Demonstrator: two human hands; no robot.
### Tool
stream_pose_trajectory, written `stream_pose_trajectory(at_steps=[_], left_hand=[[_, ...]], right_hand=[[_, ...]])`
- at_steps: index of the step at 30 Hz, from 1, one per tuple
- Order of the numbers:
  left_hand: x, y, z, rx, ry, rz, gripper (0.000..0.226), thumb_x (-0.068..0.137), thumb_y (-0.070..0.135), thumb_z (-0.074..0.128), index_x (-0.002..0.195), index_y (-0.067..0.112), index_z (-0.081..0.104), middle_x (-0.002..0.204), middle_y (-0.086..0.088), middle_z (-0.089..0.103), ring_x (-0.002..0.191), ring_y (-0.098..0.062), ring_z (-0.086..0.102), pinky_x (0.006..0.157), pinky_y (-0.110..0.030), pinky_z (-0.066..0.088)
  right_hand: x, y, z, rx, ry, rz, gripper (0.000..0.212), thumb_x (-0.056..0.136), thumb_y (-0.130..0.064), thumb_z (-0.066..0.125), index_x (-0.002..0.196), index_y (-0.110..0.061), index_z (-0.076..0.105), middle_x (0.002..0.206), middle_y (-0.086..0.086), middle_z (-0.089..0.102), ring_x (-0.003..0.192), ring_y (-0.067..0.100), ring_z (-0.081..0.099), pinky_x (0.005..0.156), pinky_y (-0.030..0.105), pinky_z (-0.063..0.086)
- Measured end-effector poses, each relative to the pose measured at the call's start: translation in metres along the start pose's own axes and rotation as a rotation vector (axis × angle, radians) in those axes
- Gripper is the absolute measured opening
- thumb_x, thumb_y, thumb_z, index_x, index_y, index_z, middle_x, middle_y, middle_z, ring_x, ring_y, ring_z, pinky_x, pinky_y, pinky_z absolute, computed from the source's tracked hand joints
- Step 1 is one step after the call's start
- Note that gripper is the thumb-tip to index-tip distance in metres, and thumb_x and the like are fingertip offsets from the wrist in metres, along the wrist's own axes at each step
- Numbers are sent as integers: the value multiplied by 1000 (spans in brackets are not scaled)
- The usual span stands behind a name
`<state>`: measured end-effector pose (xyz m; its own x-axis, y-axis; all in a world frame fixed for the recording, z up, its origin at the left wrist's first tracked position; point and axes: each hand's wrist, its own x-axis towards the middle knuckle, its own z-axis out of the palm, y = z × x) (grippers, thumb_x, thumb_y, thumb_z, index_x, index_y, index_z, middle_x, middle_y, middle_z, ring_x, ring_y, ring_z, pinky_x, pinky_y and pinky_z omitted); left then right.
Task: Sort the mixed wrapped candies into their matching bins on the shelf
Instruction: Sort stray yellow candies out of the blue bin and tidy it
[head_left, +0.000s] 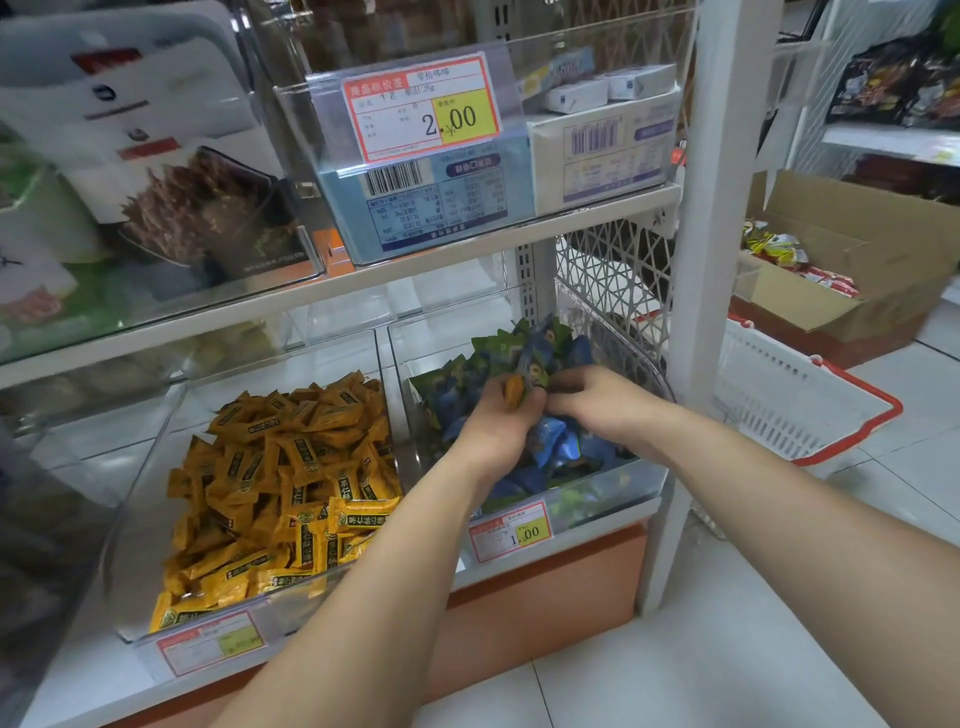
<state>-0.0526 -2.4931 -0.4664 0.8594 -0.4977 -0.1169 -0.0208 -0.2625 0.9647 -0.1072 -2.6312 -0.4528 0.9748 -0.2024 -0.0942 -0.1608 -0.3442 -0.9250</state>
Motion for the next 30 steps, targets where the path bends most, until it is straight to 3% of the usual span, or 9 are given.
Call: stream_pose_trajectory(at_steps=[5, 8, 10, 12, 15, 19, 23, 28, 30], left_hand=[[-5, 15, -11, 19, 97, 71, 13, 100, 18, 51, 93, 14, 60, 81, -15, 63, 73, -27, 58, 74, -45, 47], [-9, 20, -19, 37, 113, 79, 9, 100, 23, 51, 97, 25, 59, 97, -11, 68, 90, -29, 66, 84, -41, 54], [-11, 22, -25, 90, 110, 134, 12, 100, 20, 50, 94, 23, 59, 86, -8, 66, 78, -23, 62, 71, -31, 52], [-15, 26, -29, 107, 119, 180, 15, 100, 16, 52, 90, 24, 60, 82, -6, 66, 74, -20, 61, 65, -29, 53], [-23, 33, -36, 58, 116, 194, 22, 97, 14, 60, 92, 35, 61, 99, -2, 71, 91, -21, 69, 83, -39, 59], [-35, 41, -52, 104, 34, 232, 19, 96, 14, 62, 97, 33, 67, 99, 0, 73, 98, -23, 68, 89, -39, 56], [-45, 48, -81, 401, 70, 339, 12, 93, 16, 63, 101, 24, 69, 83, 9, 70, 80, -14, 65, 66, -18, 52], [-56, 34, -134, 817, 263, 254, 50, 95, 30, 61, 143, 20, 49, 126, -4, 61, 98, -10, 60, 82, -11, 42], [-59, 22, -154, 916, 310, 215, 56, 96, 29, 59, 148, 19, 40, 141, -10, 52, 120, -24, 55, 97, -24, 44]], right_hand=[[-5, -11, 0, -277, 142, -78, 9, 92, -32, 67, 96, -25, 66, 84, -12, 68, 78, 7, 62, 59, 21, 41], [-10, -16, -7, -548, 187, -49, 24, 91, -38, 62, 107, -20, 64, 99, 1, 68, 90, 23, 63, 69, 31, 47], [-14, -20, -8, -656, 256, -65, 35, 89, -36, 59, 119, -18, 63, 112, 6, 68, 101, 30, 62, 81, 37, 52], [-17, -26, -2, -592, 300, -127, 43, 89, -33, 58, 130, -21, 60, 120, 5, 68, 108, 27, 62, 87, 36, 51], [-22, -33, 12, -327, 243, -132, 46, 90, -27, 63, 136, -23, 55, 114, 0, 69, 99, 16, 63, 76, 25, 45], [-28, -40, 30, 54, 108, -154, 43, 89, -11, 68, 130, -14, 53, 87, 10, 74, 79, 19, 72, 70, 41, 61], [-30, -49, 48, 167, -46, -259, 43, 87, -8, 72, 124, -24, 57, 95, 7, 75, 85, 7, 71, 70, 25, 59], [-26, -42, 42, -252, 16, -288, 41, 85, -37, 75, 123, -29, 62, 101, -15, 69, 92, 0, 65, 81, 15, 50], [-24, -35, 31, -361, 78, -272, 37, 85, -37, 73, 120, -26, 65, 102, -17, 67, 89, -5, 62, 72, 5, 44]])
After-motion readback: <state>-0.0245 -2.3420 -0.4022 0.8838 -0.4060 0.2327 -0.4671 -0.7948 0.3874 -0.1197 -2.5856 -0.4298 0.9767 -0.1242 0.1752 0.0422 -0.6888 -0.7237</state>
